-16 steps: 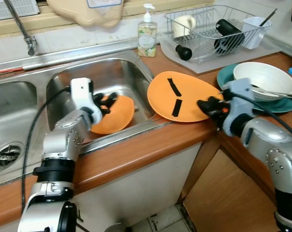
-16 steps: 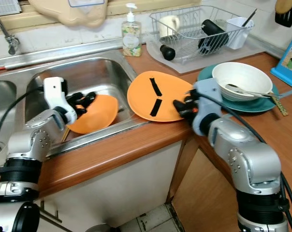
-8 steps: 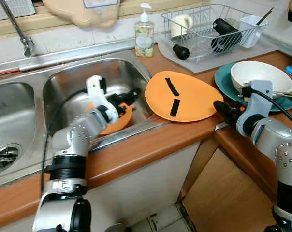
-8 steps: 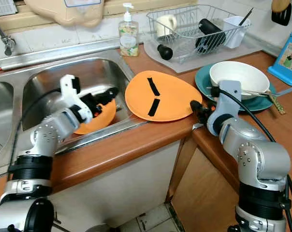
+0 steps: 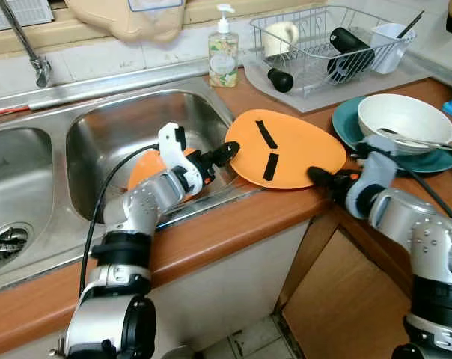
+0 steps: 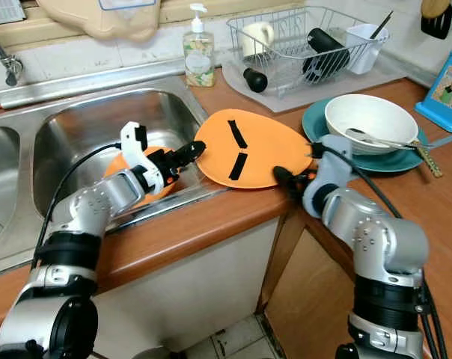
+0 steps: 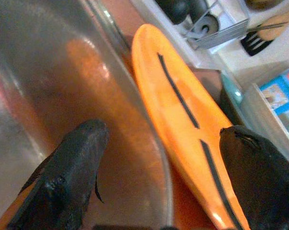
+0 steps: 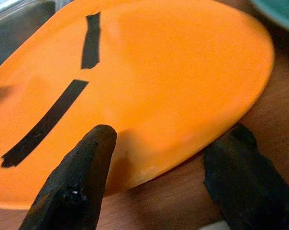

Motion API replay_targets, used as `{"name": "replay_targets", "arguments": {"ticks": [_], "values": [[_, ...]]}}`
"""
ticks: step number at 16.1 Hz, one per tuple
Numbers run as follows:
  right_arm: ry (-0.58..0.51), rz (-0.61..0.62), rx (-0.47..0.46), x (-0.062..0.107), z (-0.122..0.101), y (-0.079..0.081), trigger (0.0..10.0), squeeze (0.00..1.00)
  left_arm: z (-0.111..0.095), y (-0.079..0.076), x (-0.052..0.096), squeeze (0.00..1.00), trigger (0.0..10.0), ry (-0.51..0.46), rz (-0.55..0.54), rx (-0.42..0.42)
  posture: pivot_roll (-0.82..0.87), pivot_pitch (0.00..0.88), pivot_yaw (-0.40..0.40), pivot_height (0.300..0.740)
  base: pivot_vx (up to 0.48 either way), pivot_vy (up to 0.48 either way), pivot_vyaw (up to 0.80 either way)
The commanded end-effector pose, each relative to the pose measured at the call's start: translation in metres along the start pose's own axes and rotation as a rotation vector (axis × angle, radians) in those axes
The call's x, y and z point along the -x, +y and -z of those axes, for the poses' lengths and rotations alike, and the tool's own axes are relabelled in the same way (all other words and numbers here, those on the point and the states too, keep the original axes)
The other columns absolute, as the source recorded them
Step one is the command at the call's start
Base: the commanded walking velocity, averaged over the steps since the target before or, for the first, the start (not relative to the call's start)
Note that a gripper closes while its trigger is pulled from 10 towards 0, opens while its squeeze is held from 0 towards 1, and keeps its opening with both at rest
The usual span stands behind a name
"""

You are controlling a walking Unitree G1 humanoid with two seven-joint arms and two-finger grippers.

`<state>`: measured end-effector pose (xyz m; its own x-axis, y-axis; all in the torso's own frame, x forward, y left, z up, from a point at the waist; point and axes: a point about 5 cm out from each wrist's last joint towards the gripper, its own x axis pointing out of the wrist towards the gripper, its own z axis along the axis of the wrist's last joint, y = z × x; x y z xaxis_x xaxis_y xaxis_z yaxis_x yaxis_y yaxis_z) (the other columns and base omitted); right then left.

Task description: Kitchen organization

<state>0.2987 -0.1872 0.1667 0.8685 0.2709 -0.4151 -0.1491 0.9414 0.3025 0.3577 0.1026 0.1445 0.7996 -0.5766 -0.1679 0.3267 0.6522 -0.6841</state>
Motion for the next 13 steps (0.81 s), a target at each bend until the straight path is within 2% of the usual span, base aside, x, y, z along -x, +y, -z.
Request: {"name": "replay_targets", "arguments": {"ticks": [1, 5, 8, 9, 11, 13], "values": [[0.014, -0.05, 0.002, -0.004, 0.0, 0.008, 10.0, 0.0, 0.001, 0.0, -0.004, 0.0, 10.0, 0.012, -0.016, -0.016, -0.19, 0.0, 0.078, 0.74, 0.0, 0.0, 0.0], [-0.002, -0.107, 0.02, -0.007, -0.001, 0.018, 10.0, 0.0, 0.009, -0.002, -0.013, 0.0, 10.0, 0.051, -0.018, -0.012, -0.19, 0.0, 0.085, 0.74, 0.0, 0.0, 0.0], [-0.023, -0.154, 0.037, -0.007, -0.003, 0.024, 10.0, 0.0, 0.007, -0.007, -0.017, 0.0, 10.0, 0.02, 0.042, 0.042, -0.19, 0.0, 0.088, 0.74, 0.0, 0.0, 0.0], [-0.026, -0.161, 0.044, -0.007, -0.002, 0.025, 10.0, 0.0, 0.004, -0.009, -0.017, 0.0, 5.1, -0.004, 0.064, 0.062, -0.19, 0.0, 0.088, 0.74, 0.0, 0.0, 0.0], [-0.03, -0.163, 0.049, -0.007, -0.002, 0.026, 10.0, 0.0, 0.001, -0.01, -0.017, 0.0, 0.0, -0.022, 0.076, 0.08, -0.19, 0.0, 0.09, 0.74, 0.0, 0.0, 0.0], [-0.034, -0.168, 0.057, -0.008, -0.001, 0.027, 10.0, 0.0, -0.002, -0.01, -0.016, 0.0, 0.0, -0.045, 0.097, 0.106, -0.19, 0.0, 0.089, 0.74, 0.0, 0.0, 0.0]]}}
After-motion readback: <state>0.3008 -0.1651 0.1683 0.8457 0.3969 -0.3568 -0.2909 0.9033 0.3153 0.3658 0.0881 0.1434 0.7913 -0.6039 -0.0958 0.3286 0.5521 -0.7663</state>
